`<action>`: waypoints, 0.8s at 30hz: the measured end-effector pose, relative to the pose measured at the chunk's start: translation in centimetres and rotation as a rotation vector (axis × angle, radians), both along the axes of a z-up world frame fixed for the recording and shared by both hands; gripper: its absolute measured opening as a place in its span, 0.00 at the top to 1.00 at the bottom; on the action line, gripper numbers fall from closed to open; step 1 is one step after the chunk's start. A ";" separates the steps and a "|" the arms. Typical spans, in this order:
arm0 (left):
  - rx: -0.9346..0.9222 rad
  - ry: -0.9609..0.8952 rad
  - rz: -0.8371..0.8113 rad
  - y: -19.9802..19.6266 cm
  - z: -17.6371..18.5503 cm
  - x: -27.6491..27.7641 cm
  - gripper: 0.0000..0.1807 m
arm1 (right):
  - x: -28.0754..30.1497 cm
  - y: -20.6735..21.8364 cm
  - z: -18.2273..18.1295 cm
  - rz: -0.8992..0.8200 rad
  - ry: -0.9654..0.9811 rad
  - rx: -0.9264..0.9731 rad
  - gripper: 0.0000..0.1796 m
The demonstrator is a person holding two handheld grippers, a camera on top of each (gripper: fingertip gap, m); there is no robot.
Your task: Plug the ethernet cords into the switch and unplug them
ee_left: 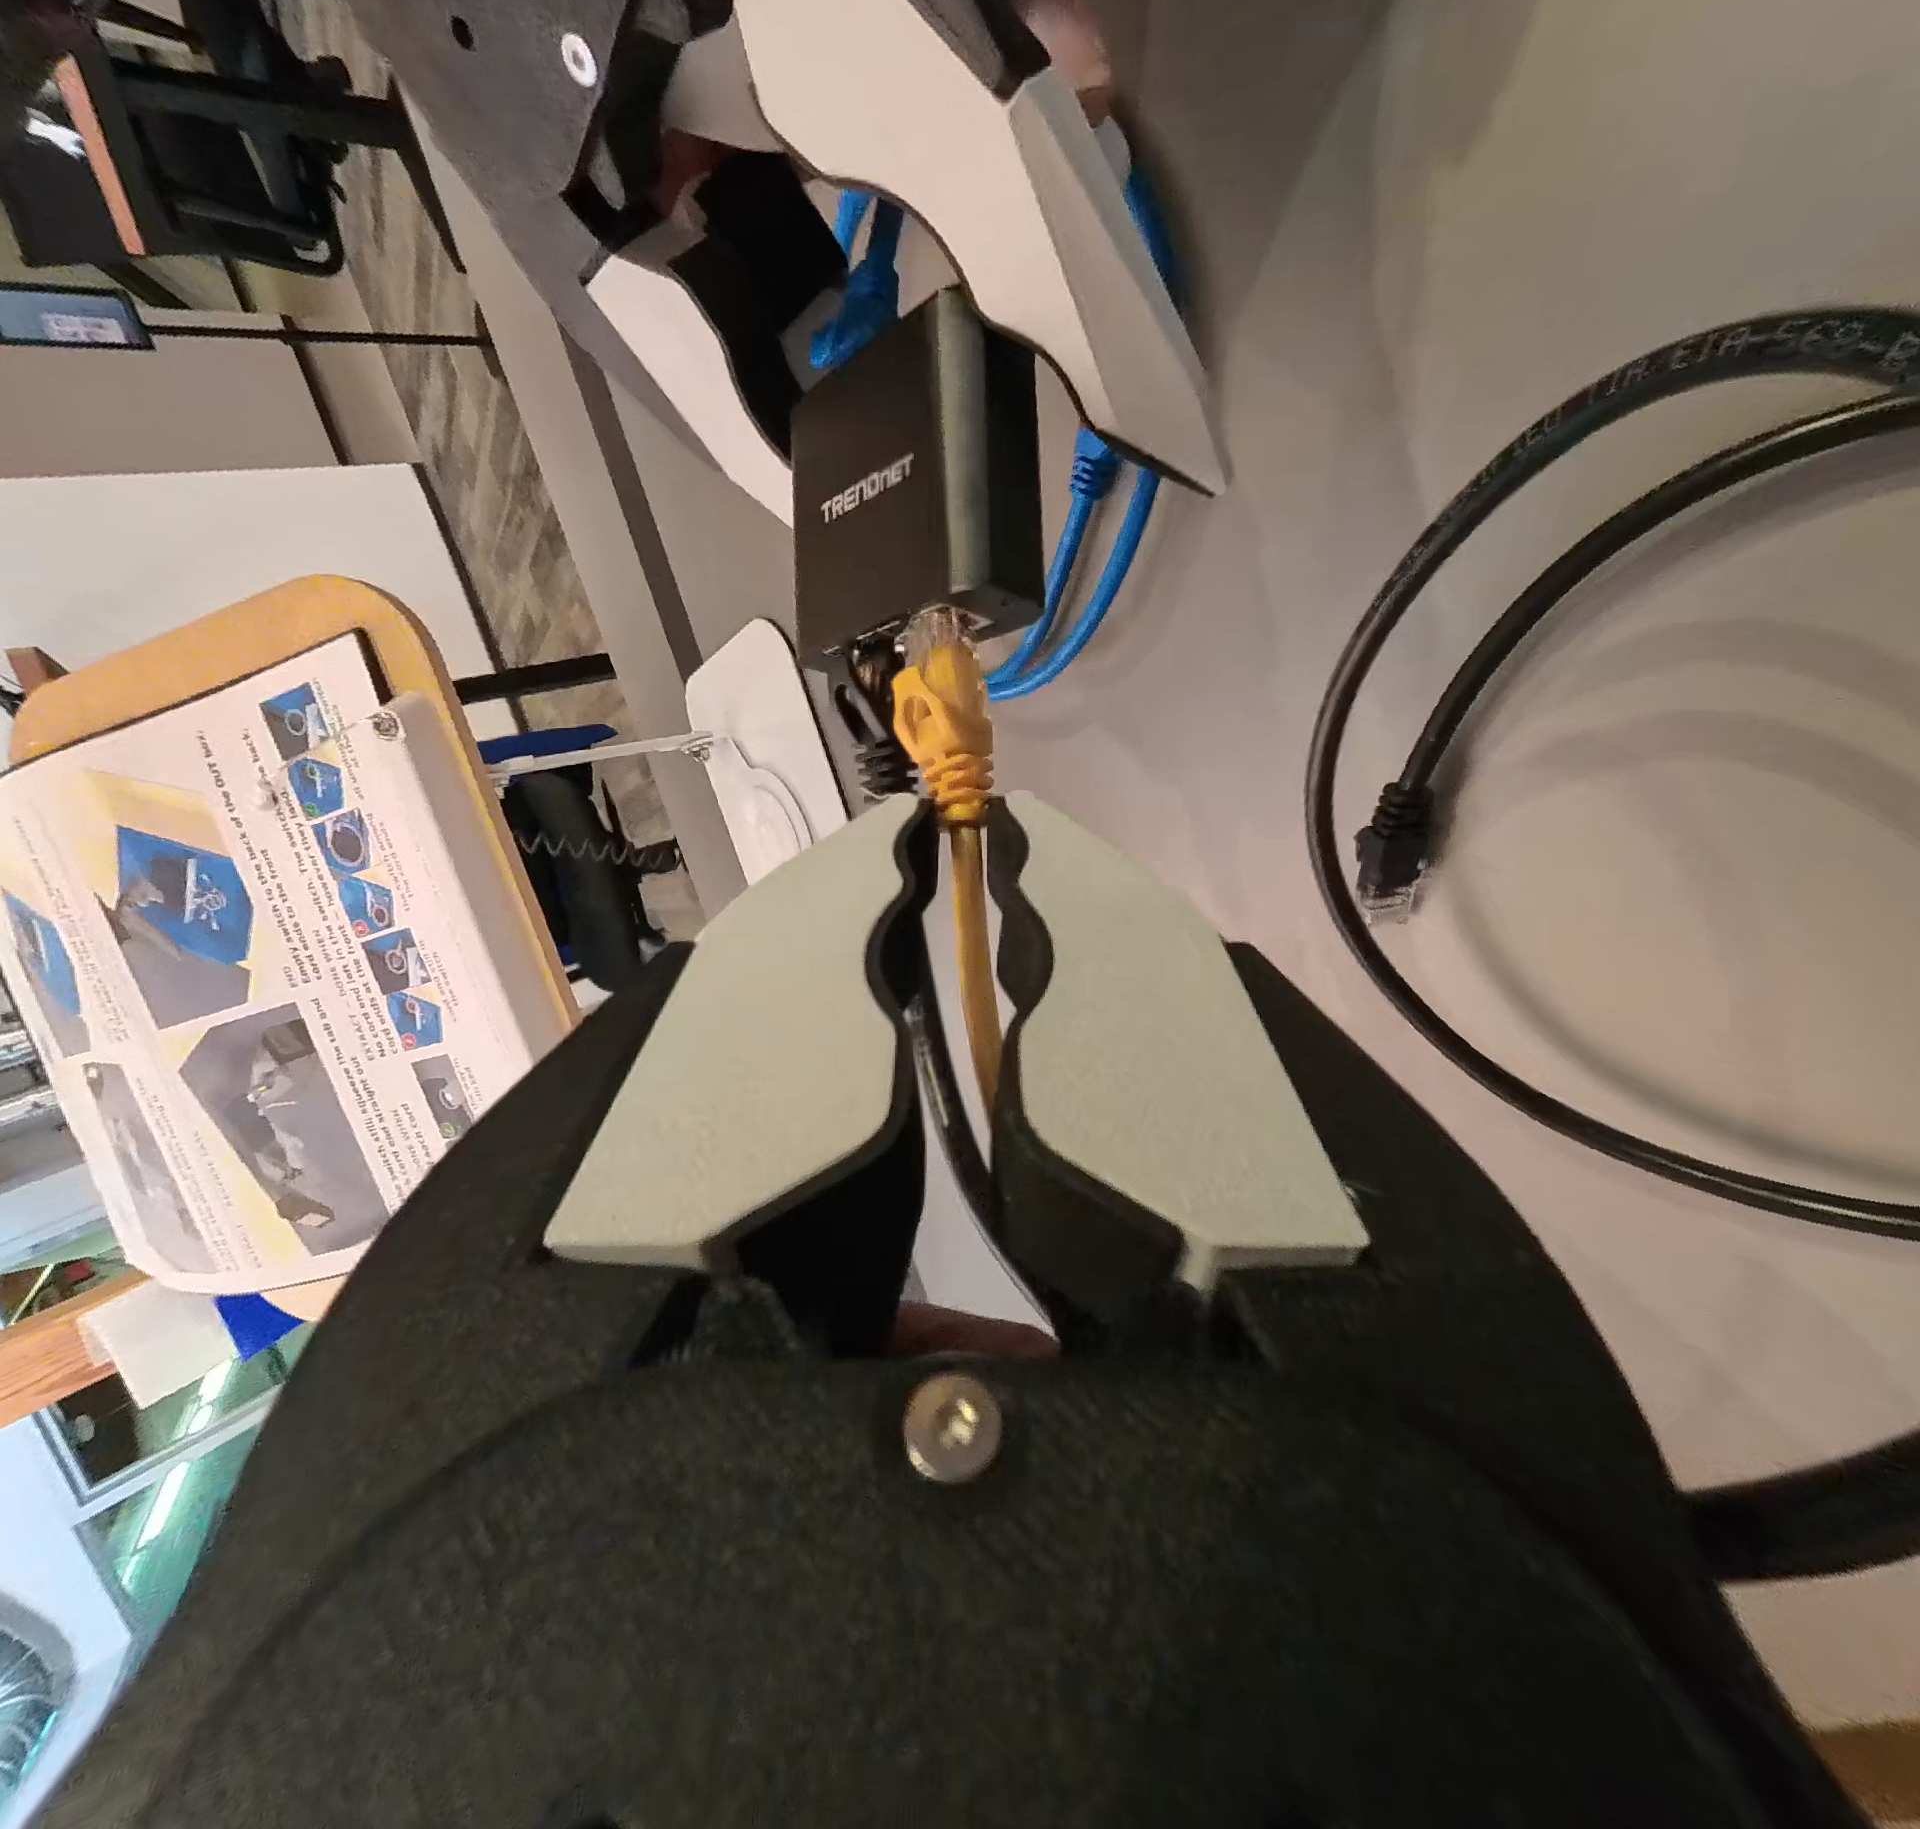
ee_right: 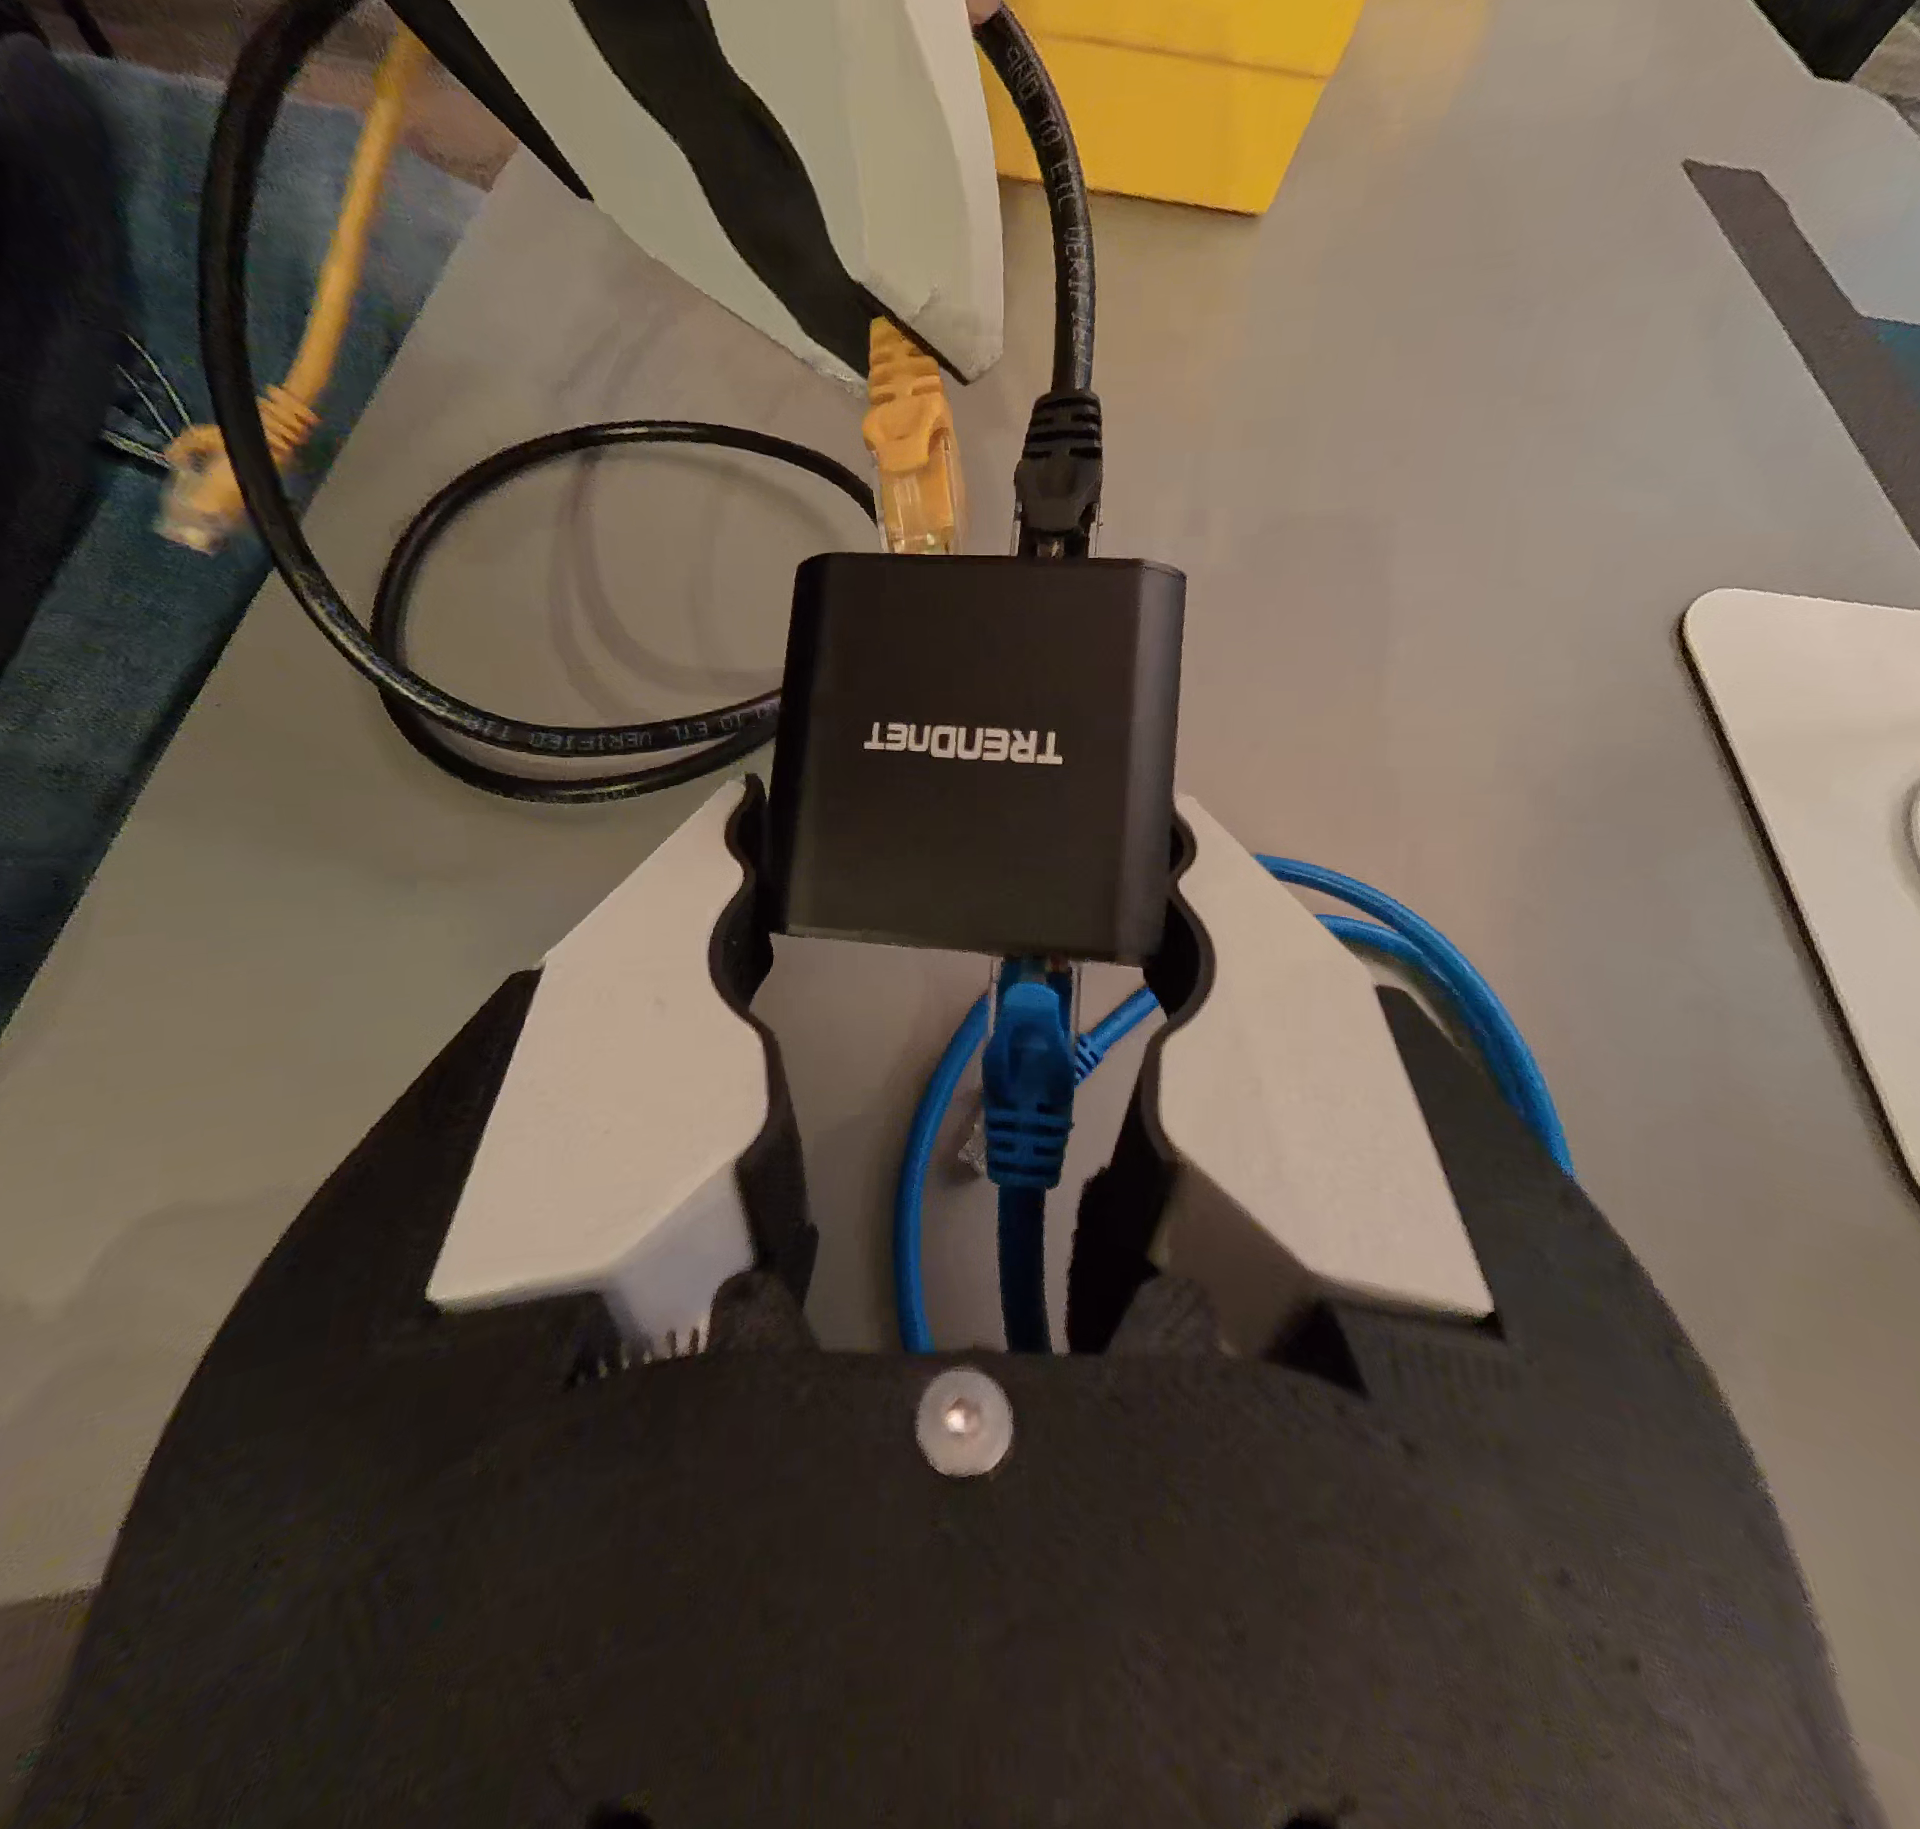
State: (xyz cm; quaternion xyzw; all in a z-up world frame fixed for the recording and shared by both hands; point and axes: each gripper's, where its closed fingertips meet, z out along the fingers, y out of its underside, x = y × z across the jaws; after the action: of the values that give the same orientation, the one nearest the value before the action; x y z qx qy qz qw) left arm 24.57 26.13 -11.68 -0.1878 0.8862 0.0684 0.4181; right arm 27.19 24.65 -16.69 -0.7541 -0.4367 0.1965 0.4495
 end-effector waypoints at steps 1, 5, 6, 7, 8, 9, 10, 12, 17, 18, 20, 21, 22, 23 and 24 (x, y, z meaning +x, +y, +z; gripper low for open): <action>0.003 0.001 0.003 0.0 -0.1 0.0 0.95 | 0.0 0.0 -0.1 -0.003 -0.010 0.001 0.61; 0.006 0.002 0.015 0.3 -0.5 0.3 0.95 | -0.1 0.0 -0.1 -0.001 -0.043 0.018 0.61; 0.015 0.000 0.020 0.4 -0.6 0.4 0.95 | 0.0 0.1 -0.1 -0.010 -0.050 0.021 0.61; 0.017 -0.010 0.010 0.3 -0.5 0.5 0.95 | 0.0 0.1 0.0 -0.012 -0.049 0.021 0.61; 0.012 -0.012 0.013 0.3 -0.5 0.6 0.95 | 0.0 0.1 0.1 -0.013 -0.047 0.022 0.61; 0.006 -0.014 0.020 0.3 -0.5 0.6 0.95 | 0.0 0.1 0.1 -0.015 -0.047 0.019 0.61; 0.012 -0.019 0.027 0.4 -0.5 0.6 0.96 | 0.0 0.2 0.0 -0.018 -0.053 0.011 0.61; 0.025 -0.001 0.058 0.6 -1.1 0.6 0.96 | -0.1 0.4 -0.6 -0.025 -0.084 -0.020 0.61; -0.007 -0.034 0.113 1.1 -0.6 0.6 0.95 | -0.3 0.7 -0.9 -0.037 -0.068 -0.040 0.61; -0.041 -0.051 0.133 1.2 0.0 0.7 0.95 | -0.3 0.8 -0.4 -0.039 -0.035 -0.034 0.61; -0.087 -0.121 0.134 1.0 1.6 0.6 0.89 | -0.3 0.9 0.5 -0.035 0.010 -0.026 0.61; -0.095 -0.150 0.139 1.0 2.2 0.4 0.88 | -0.2 0.9 0.6 -0.036 0.006 -0.027 0.61; -0.095 -0.189 0.142 1.0 3.0 0.2 0.88 | 0.0 0.8 0.5 -0.034 0.000 -0.032 0.61; -0.094 -0.224 0.139 1.0 3.8 -0.1 0.88 | 0.0 0.7 0.4 -0.028 0.002 -0.039 0.61; -0.102 -0.242 0.152 1.2 4.3 -0.5 0.87 | 0.1 0.6 0.4 -0.024 0.006 -0.042 0.61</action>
State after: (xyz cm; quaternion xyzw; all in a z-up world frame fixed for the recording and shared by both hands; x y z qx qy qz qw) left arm 24.07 27.33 -7.35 -0.2822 0.8148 0.0314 0.5055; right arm 27.28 25.23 -16.24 -0.7678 -0.4223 0.2024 0.4372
